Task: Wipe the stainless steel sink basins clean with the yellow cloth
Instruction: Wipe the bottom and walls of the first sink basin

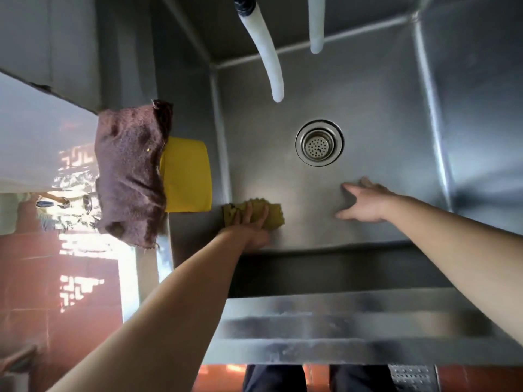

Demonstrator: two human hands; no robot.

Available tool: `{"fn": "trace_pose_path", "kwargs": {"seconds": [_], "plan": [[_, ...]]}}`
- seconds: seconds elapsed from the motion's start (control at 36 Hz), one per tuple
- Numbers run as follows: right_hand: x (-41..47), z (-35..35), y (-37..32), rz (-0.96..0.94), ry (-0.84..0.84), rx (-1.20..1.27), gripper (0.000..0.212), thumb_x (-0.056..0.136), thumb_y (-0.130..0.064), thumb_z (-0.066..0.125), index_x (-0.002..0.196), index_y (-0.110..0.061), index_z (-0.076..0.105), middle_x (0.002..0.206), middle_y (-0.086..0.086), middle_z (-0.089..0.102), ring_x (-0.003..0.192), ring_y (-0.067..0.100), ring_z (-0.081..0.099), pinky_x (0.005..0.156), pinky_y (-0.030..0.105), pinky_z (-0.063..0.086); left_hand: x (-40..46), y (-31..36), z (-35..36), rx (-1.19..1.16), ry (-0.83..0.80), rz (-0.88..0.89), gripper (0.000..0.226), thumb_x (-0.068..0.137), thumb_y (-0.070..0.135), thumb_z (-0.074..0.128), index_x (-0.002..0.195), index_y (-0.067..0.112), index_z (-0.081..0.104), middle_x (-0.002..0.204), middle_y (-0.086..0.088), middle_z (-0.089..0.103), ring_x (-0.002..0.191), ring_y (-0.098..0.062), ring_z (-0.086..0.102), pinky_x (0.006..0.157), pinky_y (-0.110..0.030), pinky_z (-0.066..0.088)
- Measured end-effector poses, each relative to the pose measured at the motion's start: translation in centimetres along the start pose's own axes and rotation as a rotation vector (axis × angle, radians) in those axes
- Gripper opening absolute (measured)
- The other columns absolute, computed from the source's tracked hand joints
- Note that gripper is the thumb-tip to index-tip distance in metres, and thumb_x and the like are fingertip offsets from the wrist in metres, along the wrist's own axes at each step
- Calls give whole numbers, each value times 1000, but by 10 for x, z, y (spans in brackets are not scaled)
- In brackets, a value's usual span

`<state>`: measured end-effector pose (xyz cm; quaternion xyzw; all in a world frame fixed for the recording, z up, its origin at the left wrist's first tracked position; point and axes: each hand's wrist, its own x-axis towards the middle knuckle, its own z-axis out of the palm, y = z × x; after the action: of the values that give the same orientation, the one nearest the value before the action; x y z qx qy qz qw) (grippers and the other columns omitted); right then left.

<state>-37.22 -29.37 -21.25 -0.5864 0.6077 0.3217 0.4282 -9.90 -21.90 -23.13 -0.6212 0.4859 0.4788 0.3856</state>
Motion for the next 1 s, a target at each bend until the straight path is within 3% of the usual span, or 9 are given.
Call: {"fn": "trace_pose_path", "kwargs": {"seconds": [0.14, 0.22, 0.31, 0.42, 0.5, 0.58, 0.69, 0.81, 1.0], "plan": [[-53, 6, -15, -98, -171, -56, 81, 91, -55, 59, 156, -23, 23, 161, 1, 27, 146, 24, 29, 116, 32, 26, -24, -1, 13, 74, -132, -63, 81, 89, 65, 47, 157, 33, 15, 166, -5, 6, 152, -29, 12, 121, -44, 10], [-85, 1, -17, -160, -199, -96, 73, 93, -54, 56, 154, -23, 30, 160, 0, 30, 146, 22, 31, 115, 31, 26, -34, -6, 9, 73, -137, -67, 102, 69, 87, 44, 155, 39, 19, 166, 4, 10, 152, -21, 14, 120, -41, 12], [-113, -7, -4, -156, -166, -110, 72, 91, -63, 51, 152, -32, 31, 160, -3, 31, 145, 24, 32, 116, 39, 27, -40, -2, 4, 81, -174, 18, 82, 87, 82, 27, 156, 39, 17, 164, 9, 11, 151, -22, 15, 123, -40, 7], [-141, -16, 30, -79, -51, -163, 68, 87, -76, 37, 148, -45, 33, 157, -8, 36, 142, 27, 36, 113, 50, 24, -24, -5, 8, 6, -89, 77, 64, 97, 65, 31, 149, 30, 37, 160, -2, 30, 143, -25, 34, 120, -43, 22], [-156, -13, 56, -42, 59, -195, 64, 88, -78, 27, 137, -42, 47, 146, -6, 51, 132, 27, 47, 106, 48, 29, 1, -11, 15, 87, -142, 111, 98, 70, 97, 21, 152, 44, 22, 164, 6, 17, 148, -24, 24, 121, -49, 17], [-167, -5, 69, -47, 270, -49, 59, 90, -74, 26, 98, -28, 62, 110, -1, 70, 101, 29, 62, 90, 39, 44, -3, -3, 11, 39, -257, 45, 95, 63, 98, 38, 142, 45, 43, 154, 7, 39, 135, -22, 44, 115, -47, 28], [-165, 10, 69, -192, 727, -78, 52, 92, -57, 36, 84, -15, 66, 72, 6, 71, 68, 35, 64, 66, 36, 50, 16, 3, 15, -92, -311, -48, 88, 54, 94, 55, 121, 37, 62, 130, -3, 57, 112, -24, 57, 105, -45, 40], [-159, 18, 73, -210, 877, 4, 46, 91, -46, 43, 67, -11, 61, 60, 8, 66, 55, 36, 59, 59, 38, 47, -18, 38, 2, -61, -380, -47, 51, 89, 66, 48, 105, 21, 64, 109, -8, 60, 99, -22, 59, 91, -31, 44], [-159, 17, 71, -189, 878, 13, 35, 89, -37, 46, 81, -10, 66, 70, 7, 65, 60, 34, 60, 62, 40, 48, -28, 91, 1, -157, -278, 108, 69, 84, 73, 49, 138, 31, 54, 146, -4, 44, 130, -28, 42, 110, -44, 30]]}}
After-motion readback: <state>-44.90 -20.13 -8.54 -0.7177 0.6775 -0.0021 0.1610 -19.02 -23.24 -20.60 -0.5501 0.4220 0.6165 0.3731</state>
